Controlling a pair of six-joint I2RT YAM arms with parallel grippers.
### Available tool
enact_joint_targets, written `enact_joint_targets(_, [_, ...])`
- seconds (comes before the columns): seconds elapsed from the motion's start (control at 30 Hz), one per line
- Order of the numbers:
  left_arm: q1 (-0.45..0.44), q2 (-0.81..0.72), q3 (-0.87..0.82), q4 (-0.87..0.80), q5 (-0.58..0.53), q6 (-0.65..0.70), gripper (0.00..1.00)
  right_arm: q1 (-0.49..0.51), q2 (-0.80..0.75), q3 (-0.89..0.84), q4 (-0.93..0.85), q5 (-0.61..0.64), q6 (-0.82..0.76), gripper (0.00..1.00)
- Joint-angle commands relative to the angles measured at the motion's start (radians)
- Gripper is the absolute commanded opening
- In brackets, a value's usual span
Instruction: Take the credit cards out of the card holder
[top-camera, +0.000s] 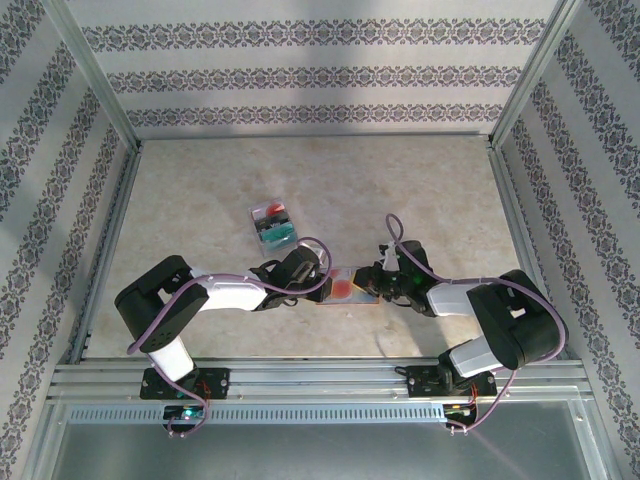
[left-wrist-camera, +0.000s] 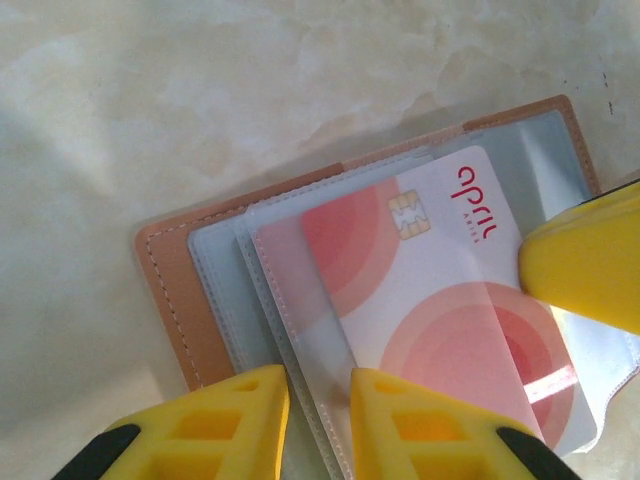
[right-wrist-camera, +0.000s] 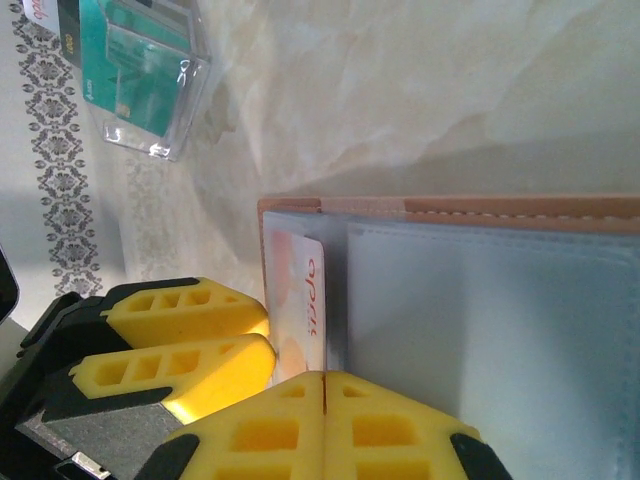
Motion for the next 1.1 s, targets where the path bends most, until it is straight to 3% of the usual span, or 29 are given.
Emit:
enact_joint_targets(0.0, [0.01,0.025,-0.007,-0.103,-0.016,-0.011,0.25,-0.015,-0.026,-0.015,0.018,-0.021,-0.023,0.03])
enact_joint_targets(0.2, [0.012,0.012,-0.008,-0.109,-0.017,-0.01,0.25,-0.019,-0.03,-0.014,0.013,-0.019,-0.023,0.04])
enact_joint_targets(0.43, [0.012,-0.031,0.029,-0.119,0.005,0.007,0.28,-0.004,-0.03,-0.011,0.012,-0.011,-0.017,0.14])
enact_joint_targets(0.57, [0.012,-0.079,0.047,-0.143,-0.01,0.016,0.31,-0.004,-0.022,-0.013,0.016,-0.002,-0.017,0.07])
enact_joint_targets(0.77, [0.012,-0.112,0.074,-0.153,-0.004,0.038,0.31,-0.004,-0.012,-0.008,0.022,-0.006,-0.016,0.05])
enact_joint_targets(1.07, [0.009,0.023,0.143,-0.114,0.102,0.055,0.29,0.001,-0.017,-0.009,0.027,-0.003,-0.013,0.06])
